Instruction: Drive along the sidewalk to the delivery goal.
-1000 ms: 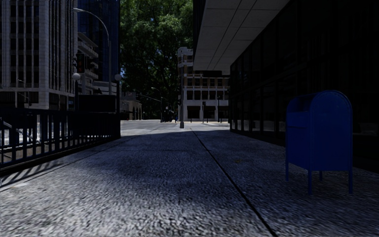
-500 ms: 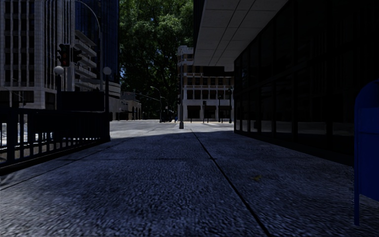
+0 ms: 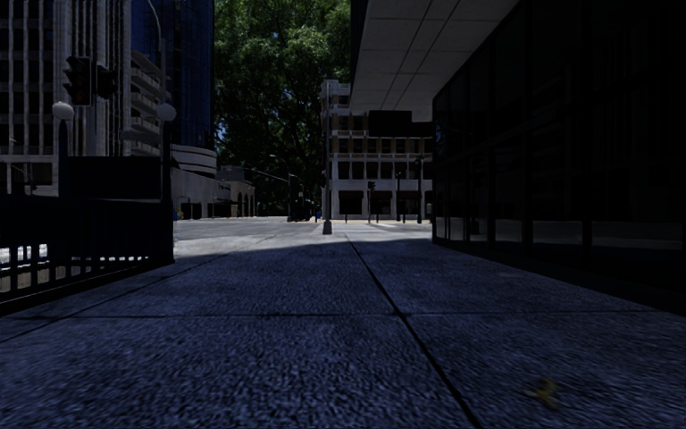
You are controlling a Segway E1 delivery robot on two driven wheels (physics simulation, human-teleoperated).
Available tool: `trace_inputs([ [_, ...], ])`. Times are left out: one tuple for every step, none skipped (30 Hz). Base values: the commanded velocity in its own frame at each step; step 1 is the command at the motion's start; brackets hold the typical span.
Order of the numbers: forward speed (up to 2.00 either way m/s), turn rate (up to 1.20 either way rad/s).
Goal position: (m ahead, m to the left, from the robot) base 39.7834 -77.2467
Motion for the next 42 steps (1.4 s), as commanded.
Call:
trace_inputs([
  [2.00, 0.00],
  [2.00, 0.00],
  [2.00, 0.00],
  [2.00, 0.00],
  [2.00, 0.00],
  [2.00, 0.00],
  [2.00, 0.00],
  [2.00, 0.00],
  [2.00, 0.00],
  [2.00, 0.00],
  [2.00, 0.00],
  [2.00, 0.00],
  [2.00, 0.00],
  [2.00, 0.00],
  [2.00, 0.00],
  [2.00, 0.00],
  [2.00, 0.00],
  [2.00, 0.00],
  [2.00, 0.00],
  [2.00, 0.00],
  [2.00, 0.00],
  [2.00, 0.00],
  [2.00, 0.00],
  [2.00, 0.00],
  [2.00, 0.00],
  [2.00, 0.00],
  [2.00, 0.00],
  [2.00, 0.00],
  [2.00, 0.00],
  [2.00, 0.00],
  [2.00, 0.00],
  [2.00, 0.00],
  [2.00, 0.00],
  [2.00, 0.00],
  [2.00, 0.00],
  [2.00, 0.00],
  [2.00, 0.00],
  [2.00, 0.00],
  [2.00, 0.00],
  [2.00, 0.00],
  [2.00, 0.00],
  [2.00, 0.00],
])
